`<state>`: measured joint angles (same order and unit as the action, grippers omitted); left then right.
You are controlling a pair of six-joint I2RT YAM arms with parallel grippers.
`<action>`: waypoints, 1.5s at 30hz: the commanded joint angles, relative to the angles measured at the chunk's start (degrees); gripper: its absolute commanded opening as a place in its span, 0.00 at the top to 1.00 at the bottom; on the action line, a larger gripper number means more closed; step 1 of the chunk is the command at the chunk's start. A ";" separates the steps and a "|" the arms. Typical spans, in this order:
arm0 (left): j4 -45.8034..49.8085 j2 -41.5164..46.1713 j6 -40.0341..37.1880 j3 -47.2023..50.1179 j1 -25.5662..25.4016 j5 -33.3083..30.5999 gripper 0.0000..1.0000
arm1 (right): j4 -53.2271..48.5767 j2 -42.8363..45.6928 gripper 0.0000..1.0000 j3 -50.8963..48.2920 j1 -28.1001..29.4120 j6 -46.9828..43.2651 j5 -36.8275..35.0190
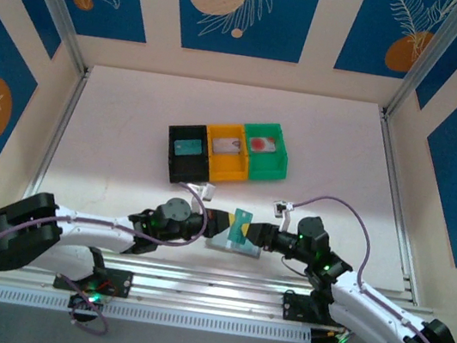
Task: Take the credit cards out of the card holder
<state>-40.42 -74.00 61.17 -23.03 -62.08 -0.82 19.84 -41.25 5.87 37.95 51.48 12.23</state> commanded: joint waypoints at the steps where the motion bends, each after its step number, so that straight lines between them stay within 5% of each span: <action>1: -2.94 -0.62 0.47 0.17 0.25 1.17 1.00 | 1.70 1.75 0.61 -0.78 0.60 -0.95 1.11; 9: -4.17 -1.67 0.97 0.46 0.23 1.22 1.00 | 0.92 7.92 0.68 -2.59 0.79 -0.47 0.36; 18: -5.53 -3.33 1.49 0.00 0.24 1.78 1.00 | -2.32 13.43 0.87 -2.70 0.81 0.02 -1.07; 21: -5.94 -3.70 1.67 0.00 0.29 1.87 1.00 | -3.47 14.26 1.00 -2.70 0.81 0.37 -1.69; 24: -5.45 -3.36 1.60 0.09 0.29 1.72 1.00 | -4.34 14.75 1.00 -2.70 0.72 0.51 -2.12; 27: -1.87 -1.38 0.48 0.09 0.63 1.74 0.84 | -6.02 15.27 1.00 -2.70 0.54 0.11 -2.47; 35: 30.49 13.68 -10.89 -4.37 3.33 1.53 0.37 | -14.15 15.43 1.00 0.64 -1.44 -4.53 -1.19; 40: 55.94 24.48 -22.72 -11.83 7.07 1.01 0.23 | -18.49 12.97 1.00 4.05 -3.37 -9.17 3.44; 45: 70.41 27.30 -31.58 -19.05 12.82 8.60 0.17 | -18.04 6.21 1.00 8.01 -5.07 -12.91 10.66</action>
<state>14.24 -46.87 38.20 -38.74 -51.51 2.72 2.94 -32.62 11.20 33.54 42.57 16.82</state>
